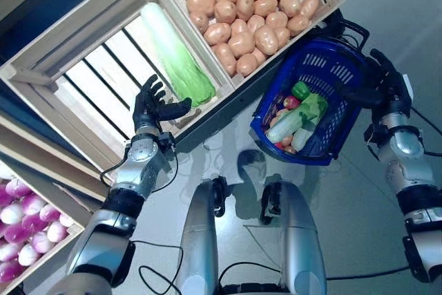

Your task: Put vegetables into the basket

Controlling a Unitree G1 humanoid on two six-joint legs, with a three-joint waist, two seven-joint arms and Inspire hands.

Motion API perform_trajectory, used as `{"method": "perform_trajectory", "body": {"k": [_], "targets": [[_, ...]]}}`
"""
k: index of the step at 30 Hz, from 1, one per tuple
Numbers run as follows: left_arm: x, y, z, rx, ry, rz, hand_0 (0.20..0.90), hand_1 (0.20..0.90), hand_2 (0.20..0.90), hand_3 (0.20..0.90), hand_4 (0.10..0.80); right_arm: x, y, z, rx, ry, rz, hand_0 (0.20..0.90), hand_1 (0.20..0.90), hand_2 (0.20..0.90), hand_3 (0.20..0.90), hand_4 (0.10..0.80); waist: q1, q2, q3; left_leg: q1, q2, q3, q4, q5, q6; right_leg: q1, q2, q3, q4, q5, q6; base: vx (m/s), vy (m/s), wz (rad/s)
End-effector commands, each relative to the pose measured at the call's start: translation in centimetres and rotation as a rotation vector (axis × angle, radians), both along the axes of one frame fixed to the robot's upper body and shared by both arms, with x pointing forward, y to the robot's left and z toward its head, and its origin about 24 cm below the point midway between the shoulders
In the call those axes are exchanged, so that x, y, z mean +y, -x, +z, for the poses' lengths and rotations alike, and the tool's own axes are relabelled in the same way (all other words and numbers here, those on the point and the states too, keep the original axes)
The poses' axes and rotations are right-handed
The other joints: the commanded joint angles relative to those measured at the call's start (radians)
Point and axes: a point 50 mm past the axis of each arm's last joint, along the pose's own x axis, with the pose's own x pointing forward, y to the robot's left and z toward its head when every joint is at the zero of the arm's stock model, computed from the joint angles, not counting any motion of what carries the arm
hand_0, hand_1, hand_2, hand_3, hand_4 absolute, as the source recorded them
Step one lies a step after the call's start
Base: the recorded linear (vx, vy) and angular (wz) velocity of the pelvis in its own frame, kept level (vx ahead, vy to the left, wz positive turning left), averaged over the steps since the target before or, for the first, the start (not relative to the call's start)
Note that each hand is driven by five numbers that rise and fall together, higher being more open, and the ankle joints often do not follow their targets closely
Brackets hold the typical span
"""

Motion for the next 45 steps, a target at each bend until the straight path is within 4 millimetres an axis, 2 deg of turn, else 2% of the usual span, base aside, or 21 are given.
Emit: {"method": "perform_trajectory", "body": {"k": [1,7,15,20,23,27,33,36,39,43,45], "targets": [[-0.3,-1.8,6.1,-0.163,0.032,0.043,0.900,0.900,0.900,0.900,0.800,1.4,-0.8,6.1,-0.220,0.055,0.059,0.900,0.900,0.900,0.900,0.800,-0.039,-0.029,-0.019,0.103,-0.009,0.064,-0.029,-0.072,0.066,0.070,0.001,0.001,-0.120,0.125,-0.033,-0.010,0.039,-0.10],[0.4,-2.7,8.1,-0.148,0.086,0.159,0.900,0.900,0.900,0.900,0.800,2.3,-1.3,6.1,-0.200,0.058,0.090,0.900,0.900,0.900,0.900,0.800,-0.061,-0.043,-0.013,0.092,0.003,0.076,-0.038,-0.070,0.065,0.049,0.017,0.017,-0.133,0.136,-0.025,0.003,0.029,-0.15],[1.2,-3.6,11.0,-0.141,0.248,0.323,0.900,0.900,0.900,0.900,0.800,3.4,-1.8,6.4,-0.205,0.072,0.111,0.900,0.900,0.900,0.900,0.800,-0.093,-0.059,-0.005,0.030,0.017,0.089,-0.020,-0.077,0.066,-0.022,0.044,0.042,-0.133,0.148,-0.016,0.006,0.007,-0.11],[2.8,-3.2,12.6,-0.139,0.241,0.546,0.900,0.900,0.900,0.900,0.800,3.5,-2.0,6.9,-0.208,0.069,0.107,0.900,0.900,0.900,0.900,0.800,-0.103,-0.064,-0.005,-0.024,0.022,0.088,0.003,-0.079,0.066,-0.079,0.051,0.051,-0.115,0.150,-0.013,0.000,-0.013,-0.10],[3.5,-2.7,14.2,-0.185,0.138,0.652,0.900,0.900,0.900,0.900,0.800,3.4,-2.1,6.5,-0.196,0.059,0.101,0.900,0.900,0.900,0.900,0.800,-0.103,-0.065,-0.005,-0.044,0.022,0.087,0.002,-0.078,0.065,-0.100,0.053,0.053,-0.114,0.151,-0.011,0.004,-0.038,-0.03],[4.0,-2.4,13.5,-0.133,0.109,0.727,0.900,0.900,0.900,0.900,0.800,3.3,-1.8,5.7,-0.193,0.034,0.086,0.900,0.900,0.900,0.900,0.800,-0.102,-0.065,-0.005,-0.061,0.017,0.082,-0.002,-0.075,0.064,-0.117,0.055,0.055,-0.118,0.154,-0.008,-0.002,-0.038,-0.07],[6.4,-1.7,11.1,-0.008,0.221,0.855,0.900,0.900,0.900,0.900,0.800,3.4,-1.9,4.9,-0.186,0.026,0.087,0.900,0.900,0.900,0.900,0.800,-0.095,-0.063,-0.005,-0.076,0.011,0.075,-0.006,-0.069,0.060,-0.130,0.053,0.050,-0.117,0.150,-0.008,-0.009,-0.030,-0.05],[7.1,-1.3,10.5,0.032,0.239,0.916,0.900,0.900,0.900,0.900,0.800,3.6,-2.0,4.9,-0.185,0.018,0.086,0.900,0.900,0.900,0.900,0.800,-0.092,-0.064,-0.005,-0.078,0.009,0.071,-0.011,-0.065,0.057,-0.131,0.051,0.047,-0.119,0.151,-0.008,-0.021,-0.036,-0.02],[7.3,-0.8,10.8,0.029,0.219,1.011,0.900,0.900,0.900,0.900,0.800,3.8,-2.1,4.7,-0.184,0.016,0.090,0.900,0.900,0.900,0.900,0.800,-0.089,-0.065,-0.005,-0.076,0.005,0.067,-0.018,-0.061,0.054,-0.127,0.049,0.044,-0.125,0.151,-0.007,-0.026,-0.036,0.02],[7.6,0.2,12.3,-0.044,0.125,1.189,0.900,0.900,0.900,0.900,0.800,3.8,-2.0,3.9,-0.166,0.003,0.089,0.900,0.900,0.900,0.900,0.800,-0.082,-0.065,-0.005,-0.061,-0.001,0.061,-0.029,-0.055,0.050,-0.108,0.046,0.038,-0.133,0.150,-0.009,-0.030,-0.045,0.04],[7.5,0.4,12.9,-0.090,0.096,1.208,0.900,0.900,0.900,0.900,0.800,3.8,-1.9,3.5,-0.160,-0.006,0.088,0.900,0.900,0.900,0.900,0.800,-0.079,-0.065,-0.005,-0.052,-0.005,0.058,-0.037,-0.051,0.047,-0.097,0.046,0.035,-0.138,0.150,-0.009,-0.030,-0.039,0.03]]}}
